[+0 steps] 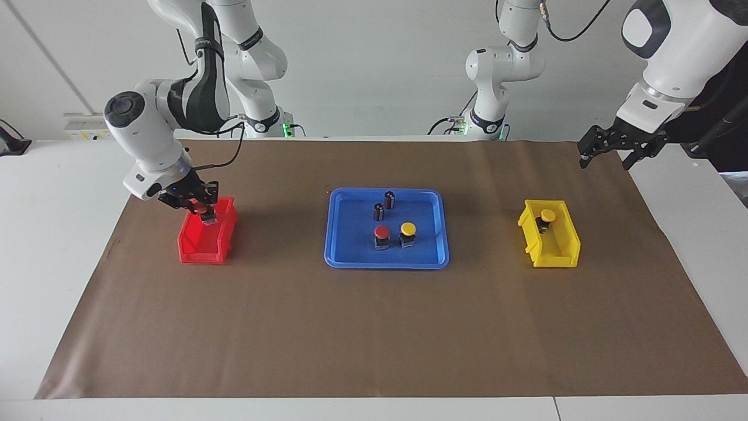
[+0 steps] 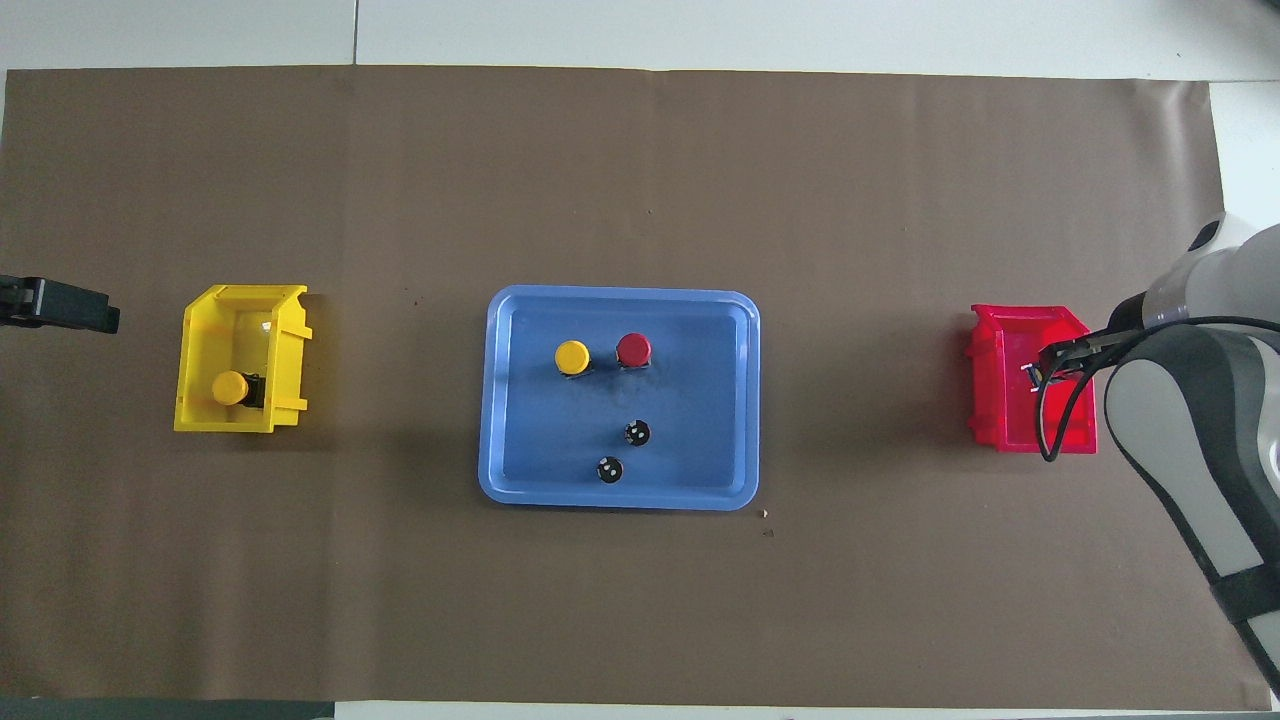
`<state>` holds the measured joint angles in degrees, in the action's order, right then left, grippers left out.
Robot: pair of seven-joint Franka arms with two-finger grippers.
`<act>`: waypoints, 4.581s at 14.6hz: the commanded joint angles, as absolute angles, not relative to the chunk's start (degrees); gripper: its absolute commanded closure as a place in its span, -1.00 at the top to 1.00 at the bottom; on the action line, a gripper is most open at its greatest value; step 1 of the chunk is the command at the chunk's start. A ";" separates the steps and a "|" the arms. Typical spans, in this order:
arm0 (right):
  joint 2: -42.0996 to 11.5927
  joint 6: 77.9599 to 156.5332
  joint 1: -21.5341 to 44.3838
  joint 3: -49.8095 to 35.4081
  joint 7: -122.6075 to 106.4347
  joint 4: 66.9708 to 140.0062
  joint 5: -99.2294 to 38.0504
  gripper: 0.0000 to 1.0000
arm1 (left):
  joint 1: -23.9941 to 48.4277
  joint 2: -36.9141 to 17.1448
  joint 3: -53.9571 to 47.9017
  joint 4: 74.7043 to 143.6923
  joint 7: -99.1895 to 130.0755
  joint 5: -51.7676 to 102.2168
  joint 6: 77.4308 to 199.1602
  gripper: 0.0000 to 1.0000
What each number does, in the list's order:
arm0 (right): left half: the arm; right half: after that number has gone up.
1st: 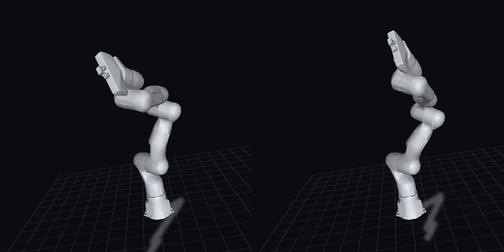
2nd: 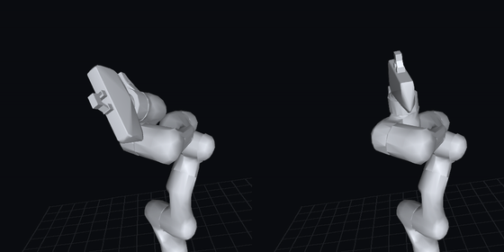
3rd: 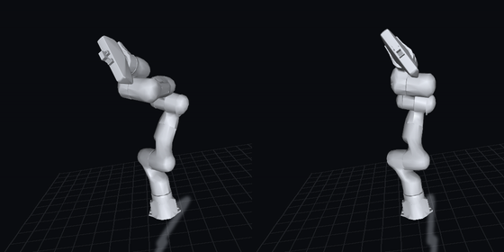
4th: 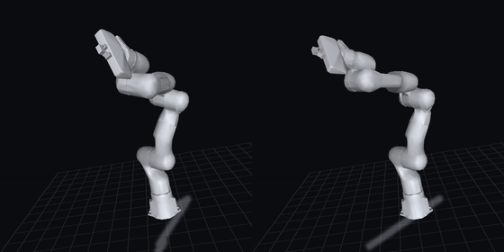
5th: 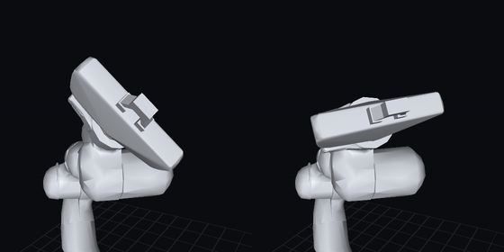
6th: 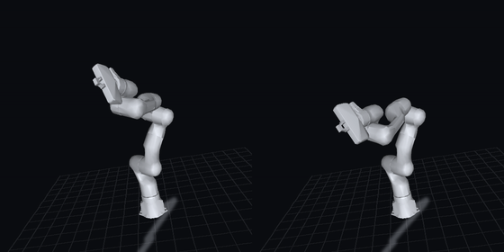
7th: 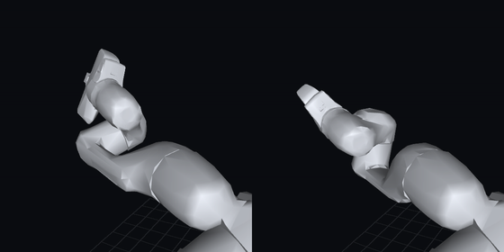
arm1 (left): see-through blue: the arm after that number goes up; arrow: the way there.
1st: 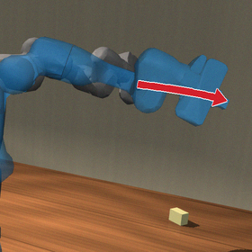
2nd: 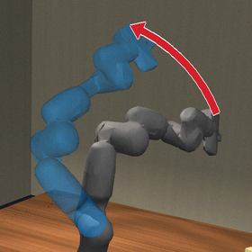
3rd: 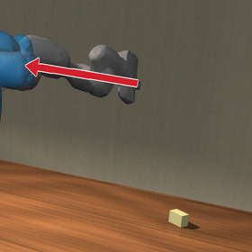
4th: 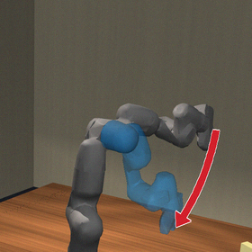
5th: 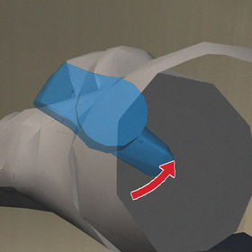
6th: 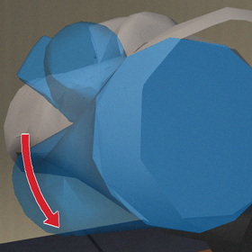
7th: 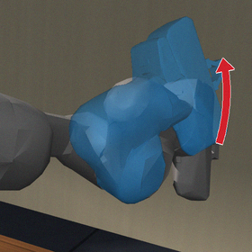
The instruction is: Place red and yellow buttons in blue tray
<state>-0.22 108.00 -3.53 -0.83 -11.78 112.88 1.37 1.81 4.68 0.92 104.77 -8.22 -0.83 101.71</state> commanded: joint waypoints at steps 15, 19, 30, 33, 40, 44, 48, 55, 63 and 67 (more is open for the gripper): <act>-16.96 126.73 28.57 -1.85 36.21 107.93 1.41 -0.86 | 1.41 3.16 0.18 130.78 -5.27 0.26 127.62 0.39; -17.05 128.77 27.95 -1.76 36.21 109.17 1.32 0.18 | 1.23 3.16 0.18 132.10 -5.36 0.26 129.01 0.38; -1.24 86.43 5.55 -1.14 10.30 89.22 0.88 1.00 | 0.53 2.99 0.18 132.72 -4.92 0.26 130.34 -0.89; -1.84 80.08 -2.25 -1.05 0.31 83.69 0.71 1.00 | 0.79 0.80 0.18 126.07 -2.82 0.26 125.46 -0.97; 0.00 82.44 -5.62 -0.62 -5.36 87.00 3.16 1.00 | 11.05 -1.32 -0.70 109.33 15.04 -3.08 112.91 -0.97; 0.09 81.91 -5.45 -0.62 -5.62 86.84 3.43 1.00 | 25.10 -5.17 -0.62 110.39 36.17 -2.99 119.78 -0.97; -0.17 82.09 -5.62 -0.70 -5.54 87.28 3.52 1.00 | 31.19 -8.70 -0.70 110.65 42.26 -2.99 121.64 -0.97; -0.18 82.09 -5.36 -0.79 -5.54 87.19 3.60 1.00 | 32.87 -9.93 -0.70 116.54 42.10 -2.99 128.76 -0.62; -0.26 82.35 -5.01 -1.14 -5.54 87.10 3.60 1.00 | 26.21 -8.88 0.09 100.66 33.02 -2.99 109.99 1.00; -0.35 82.35 -4.66 -1.49 -5.36 86.84 3.60 1.00 | 16.46 -5.73 0.18 96.50 13.12 -2.11 101.09 1.00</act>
<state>-0.57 81.52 -4.79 -1.19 -4.10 86.43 2.99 20.50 -7.78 0.49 97.51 19.45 -1.96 104.85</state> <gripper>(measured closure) 0.000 0.000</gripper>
